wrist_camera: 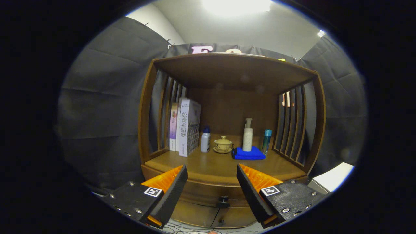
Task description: Pull open the drawer, take out the items inside it, and place them on the countertop above the cabinet.
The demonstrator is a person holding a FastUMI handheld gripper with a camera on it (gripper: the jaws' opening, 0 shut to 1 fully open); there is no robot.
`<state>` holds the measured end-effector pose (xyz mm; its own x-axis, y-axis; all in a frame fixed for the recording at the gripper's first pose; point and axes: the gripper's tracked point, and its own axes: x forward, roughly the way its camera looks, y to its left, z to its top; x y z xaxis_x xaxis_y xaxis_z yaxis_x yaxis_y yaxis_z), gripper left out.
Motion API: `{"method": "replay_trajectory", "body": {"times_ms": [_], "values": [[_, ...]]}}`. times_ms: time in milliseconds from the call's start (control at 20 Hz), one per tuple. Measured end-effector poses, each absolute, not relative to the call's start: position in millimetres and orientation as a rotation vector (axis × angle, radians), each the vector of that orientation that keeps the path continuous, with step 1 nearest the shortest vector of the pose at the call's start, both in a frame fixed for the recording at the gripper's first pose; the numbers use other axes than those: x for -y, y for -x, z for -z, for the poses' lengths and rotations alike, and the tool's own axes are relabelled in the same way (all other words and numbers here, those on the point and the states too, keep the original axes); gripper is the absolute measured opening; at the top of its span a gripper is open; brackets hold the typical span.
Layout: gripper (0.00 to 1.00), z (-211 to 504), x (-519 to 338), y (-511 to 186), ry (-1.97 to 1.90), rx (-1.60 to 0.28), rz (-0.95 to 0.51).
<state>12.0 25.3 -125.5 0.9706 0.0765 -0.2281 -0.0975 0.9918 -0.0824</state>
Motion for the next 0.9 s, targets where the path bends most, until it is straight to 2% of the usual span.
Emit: {"method": "replay_trajectory", "body": {"times_ms": [400,900], "values": [[0.95,187.7,-15.7,-16.7,0.037,-0.315,-0.073],[0.95,260.6,5.3,-27.0,0.061,-0.421,0.074]]}}
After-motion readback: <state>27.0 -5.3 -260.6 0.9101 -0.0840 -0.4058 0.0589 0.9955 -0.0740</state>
